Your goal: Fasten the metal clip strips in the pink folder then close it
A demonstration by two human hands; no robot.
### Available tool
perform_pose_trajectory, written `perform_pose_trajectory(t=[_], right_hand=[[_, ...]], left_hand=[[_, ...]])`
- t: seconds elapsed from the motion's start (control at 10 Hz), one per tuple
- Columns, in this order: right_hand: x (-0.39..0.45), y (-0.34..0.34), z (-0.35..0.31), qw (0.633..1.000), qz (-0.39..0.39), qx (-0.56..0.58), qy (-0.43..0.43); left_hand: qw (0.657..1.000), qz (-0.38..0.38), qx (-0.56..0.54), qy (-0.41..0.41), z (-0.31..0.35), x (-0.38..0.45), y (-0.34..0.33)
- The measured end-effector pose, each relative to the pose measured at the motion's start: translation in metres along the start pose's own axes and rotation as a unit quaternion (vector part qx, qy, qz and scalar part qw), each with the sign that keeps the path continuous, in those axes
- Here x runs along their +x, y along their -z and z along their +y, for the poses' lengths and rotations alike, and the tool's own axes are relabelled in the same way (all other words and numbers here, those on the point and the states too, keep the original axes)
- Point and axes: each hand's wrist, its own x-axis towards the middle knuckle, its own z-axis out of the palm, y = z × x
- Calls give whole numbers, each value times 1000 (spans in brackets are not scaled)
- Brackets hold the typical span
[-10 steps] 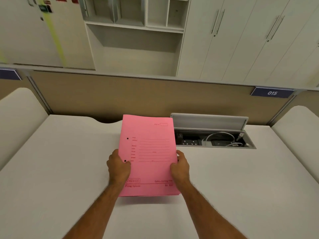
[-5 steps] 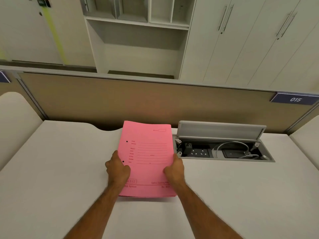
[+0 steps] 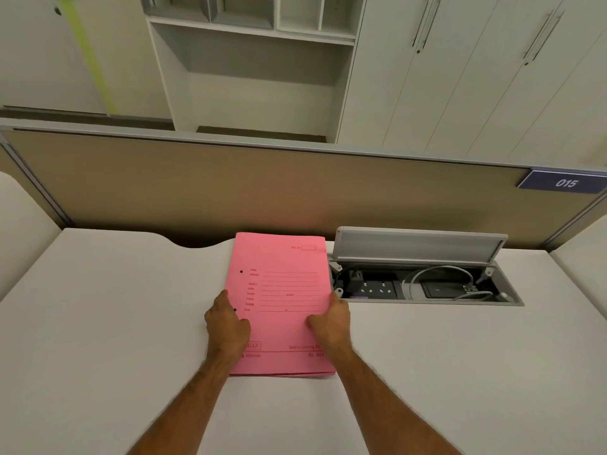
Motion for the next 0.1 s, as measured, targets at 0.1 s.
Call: perform_pose_trajectory(t=[0.1], right_hand=[[-4,1,0,994,40,-91,33]], left_hand=[[998,19,64,-20,6,-3,-2]])
